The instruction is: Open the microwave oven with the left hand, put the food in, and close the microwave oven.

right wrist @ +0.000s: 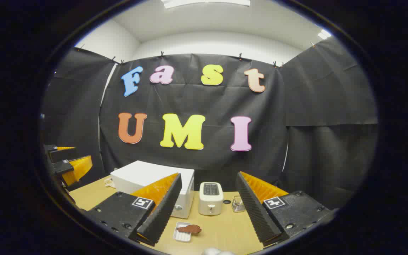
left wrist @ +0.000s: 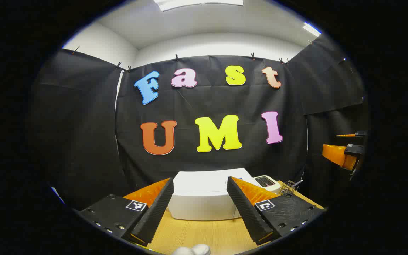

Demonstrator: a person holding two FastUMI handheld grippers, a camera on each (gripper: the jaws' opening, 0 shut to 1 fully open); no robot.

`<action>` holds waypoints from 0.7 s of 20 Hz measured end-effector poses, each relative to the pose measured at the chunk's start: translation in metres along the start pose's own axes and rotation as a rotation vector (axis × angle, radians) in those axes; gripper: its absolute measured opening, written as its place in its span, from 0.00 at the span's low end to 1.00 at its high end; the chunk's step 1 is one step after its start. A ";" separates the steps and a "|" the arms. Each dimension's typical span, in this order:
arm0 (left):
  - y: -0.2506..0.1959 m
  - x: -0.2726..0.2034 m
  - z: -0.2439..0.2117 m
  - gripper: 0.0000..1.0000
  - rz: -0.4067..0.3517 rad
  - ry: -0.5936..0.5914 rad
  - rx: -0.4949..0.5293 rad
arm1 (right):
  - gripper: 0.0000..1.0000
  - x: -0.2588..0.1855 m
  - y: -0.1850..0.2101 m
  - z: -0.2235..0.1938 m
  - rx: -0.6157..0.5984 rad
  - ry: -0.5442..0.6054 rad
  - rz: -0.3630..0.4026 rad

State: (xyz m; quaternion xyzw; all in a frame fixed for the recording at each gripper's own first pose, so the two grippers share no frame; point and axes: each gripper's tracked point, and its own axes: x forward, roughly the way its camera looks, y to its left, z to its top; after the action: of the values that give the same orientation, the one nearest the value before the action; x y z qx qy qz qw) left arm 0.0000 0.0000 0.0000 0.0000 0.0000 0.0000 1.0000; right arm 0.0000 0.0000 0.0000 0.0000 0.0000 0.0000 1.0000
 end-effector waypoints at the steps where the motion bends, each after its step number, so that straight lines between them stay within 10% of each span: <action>1: -0.002 0.001 -0.002 0.95 -0.005 0.002 0.001 | 0.99 0.001 0.000 0.000 0.003 -0.002 0.003; 14: -0.020 0.026 -0.035 0.95 0.002 0.038 0.006 | 0.99 0.014 -0.016 -0.003 0.003 0.012 -0.006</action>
State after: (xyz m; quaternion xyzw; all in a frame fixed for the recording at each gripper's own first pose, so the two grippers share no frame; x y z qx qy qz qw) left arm 0.0265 -0.0202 -0.0349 0.0028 0.0190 0.0009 0.9998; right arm 0.0137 -0.0161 -0.0027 0.0017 0.0058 -0.0031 1.0000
